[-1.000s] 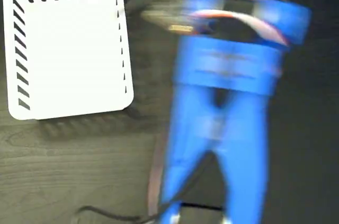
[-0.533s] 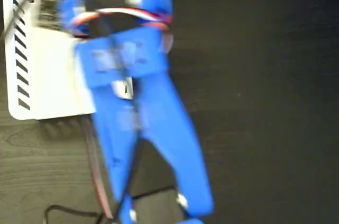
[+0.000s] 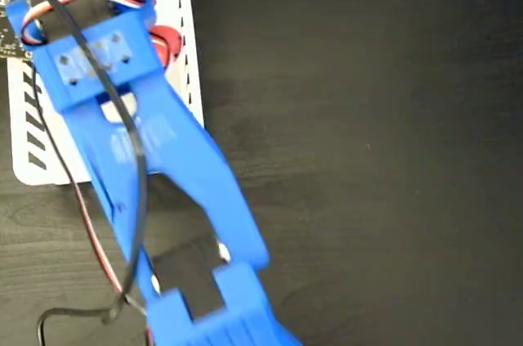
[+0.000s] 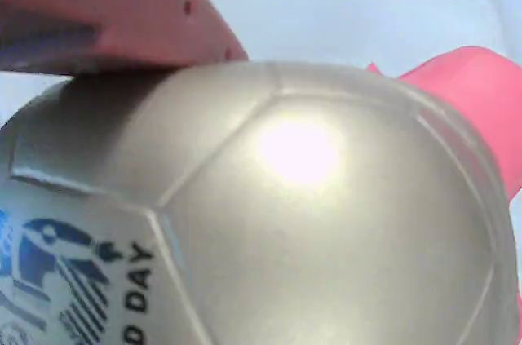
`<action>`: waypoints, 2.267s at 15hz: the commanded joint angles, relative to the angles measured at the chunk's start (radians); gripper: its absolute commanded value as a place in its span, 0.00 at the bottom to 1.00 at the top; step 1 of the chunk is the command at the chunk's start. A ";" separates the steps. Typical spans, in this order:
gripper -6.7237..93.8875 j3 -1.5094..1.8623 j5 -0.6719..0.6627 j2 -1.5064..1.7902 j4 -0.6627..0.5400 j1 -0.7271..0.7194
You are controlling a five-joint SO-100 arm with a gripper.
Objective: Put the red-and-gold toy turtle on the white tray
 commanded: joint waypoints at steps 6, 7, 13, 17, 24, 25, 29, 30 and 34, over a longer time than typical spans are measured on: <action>0.07 -0.052 0.051 -0.023 -0.009 -0.014; 0.07 -0.049 0.054 -0.031 -0.017 -0.005; 0.41 0.002 0.063 -0.041 -0.025 -0.012; 0.57 0.100 0.063 -0.034 -0.097 -0.015; 0.66 0.100 0.071 -0.021 -0.072 -0.031; 0.68 0.097 0.072 -0.017 -0.067 -0.034; 0.68 0.101 0.080 0.006 -0.066 -0.029; 0.68 0.101 0.080 0.015 -0.063 -0.026; 0.66 0.057 0.075 0.044 -0.028 -0.031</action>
